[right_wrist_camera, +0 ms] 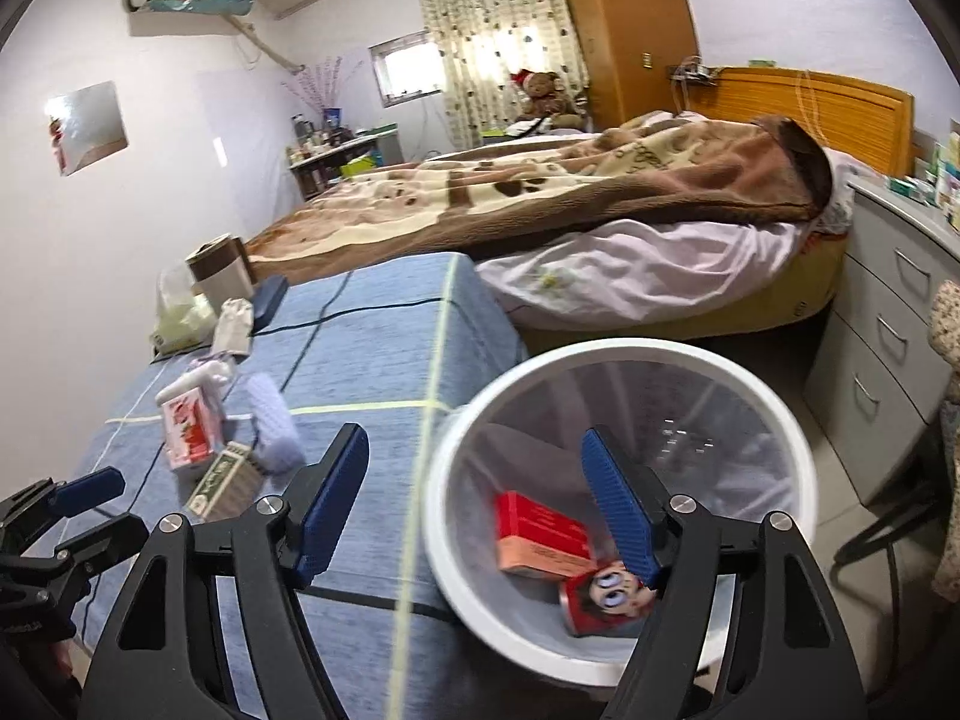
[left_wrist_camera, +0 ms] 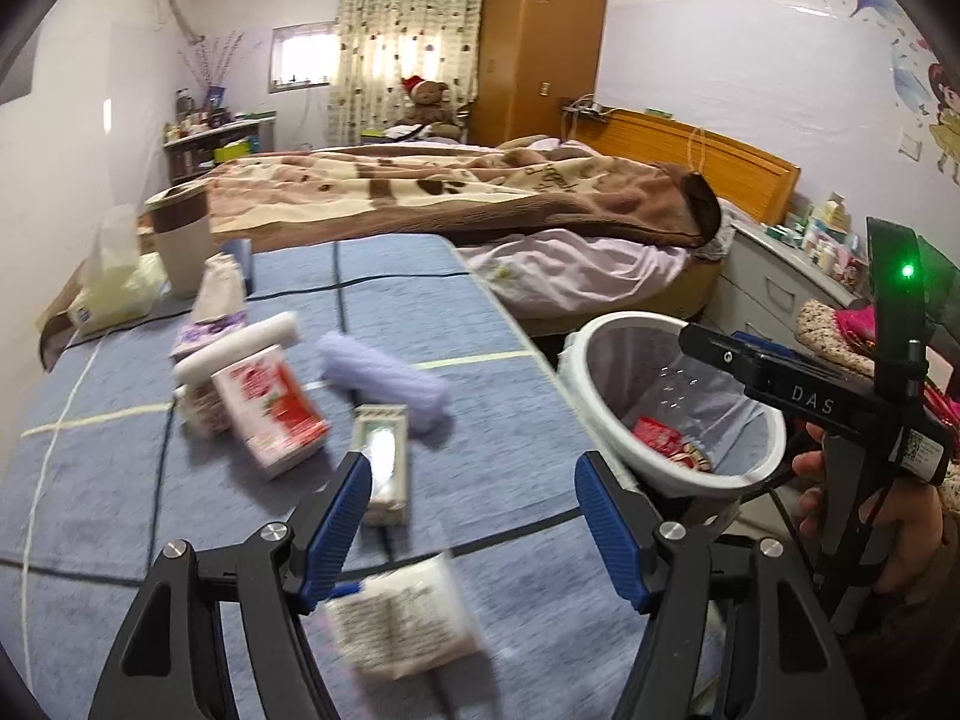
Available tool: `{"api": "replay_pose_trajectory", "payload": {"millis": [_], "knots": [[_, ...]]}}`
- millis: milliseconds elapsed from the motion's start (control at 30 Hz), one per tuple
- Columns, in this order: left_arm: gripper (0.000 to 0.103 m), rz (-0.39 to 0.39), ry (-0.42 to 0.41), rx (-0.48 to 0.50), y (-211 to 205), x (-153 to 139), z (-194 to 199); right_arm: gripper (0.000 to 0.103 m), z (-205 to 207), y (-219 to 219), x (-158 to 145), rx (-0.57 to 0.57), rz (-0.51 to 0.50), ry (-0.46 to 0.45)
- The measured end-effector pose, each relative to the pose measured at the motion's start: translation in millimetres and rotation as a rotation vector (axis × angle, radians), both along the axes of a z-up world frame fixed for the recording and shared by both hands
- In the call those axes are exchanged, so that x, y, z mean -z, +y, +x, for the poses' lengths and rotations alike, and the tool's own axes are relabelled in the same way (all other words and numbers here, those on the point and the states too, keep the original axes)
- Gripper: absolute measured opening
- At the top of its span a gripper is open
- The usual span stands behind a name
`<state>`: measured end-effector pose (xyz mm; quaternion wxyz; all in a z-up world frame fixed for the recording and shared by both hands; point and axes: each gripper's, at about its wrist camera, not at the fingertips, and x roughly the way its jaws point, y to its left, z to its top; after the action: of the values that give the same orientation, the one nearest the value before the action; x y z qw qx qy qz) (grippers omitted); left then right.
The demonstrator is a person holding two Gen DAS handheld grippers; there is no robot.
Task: Collect trash
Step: 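Return both tools to the table and reach left tool to the yogurt cup, then grasp the white yogurt cup with left tool while right tool grasps another foam net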
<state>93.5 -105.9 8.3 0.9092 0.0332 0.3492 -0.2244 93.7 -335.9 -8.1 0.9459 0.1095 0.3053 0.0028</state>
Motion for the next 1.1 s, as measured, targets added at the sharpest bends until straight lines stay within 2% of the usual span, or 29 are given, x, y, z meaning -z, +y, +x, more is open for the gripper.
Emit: {"api": "replay_pose_trajectory", "payload": {"millis": [233, 433, 567, 667, 800, 1100], "knots": [[0.072, -0.006, 0.032, -0.049, 32.6, 12.3, -5.7, 0.075, 10.8, 30.2, 3.0, -0.078, -0.016, 0.009], [0.072, -0.01, 0.065, -0.059, 44.9, 24.5, -8.7, 0.075, 21.6, 53.2, 3.7, -0.138, -0.017, 0.012], [0.074, -0.013, 0.091, -0.031, 43.6, 32.3, -10.4, 0.075, 31.7, 62.0, 6.9, -0.161, -0.016, 0.03], [0.08, -0.042, 0.104, -0.008, 42.6, 36.0, -10.3, 0.075, 39.9, 67.0, 8.5, -0.175, -0.022, 0.041], [0.08, -0.012, 0.137, 0.014, 33.8, 45.3, -6.1, 0.075, 46.0, 74.7, 10.1, -0.189, -0.036, 0.057], [0.08, -0.058, 0.232, 0.032, 31.5, 70.2, 9.2, 0.075, 60.4, 77.3, 13.7, -0.194, -0.051, 0.08]]}}
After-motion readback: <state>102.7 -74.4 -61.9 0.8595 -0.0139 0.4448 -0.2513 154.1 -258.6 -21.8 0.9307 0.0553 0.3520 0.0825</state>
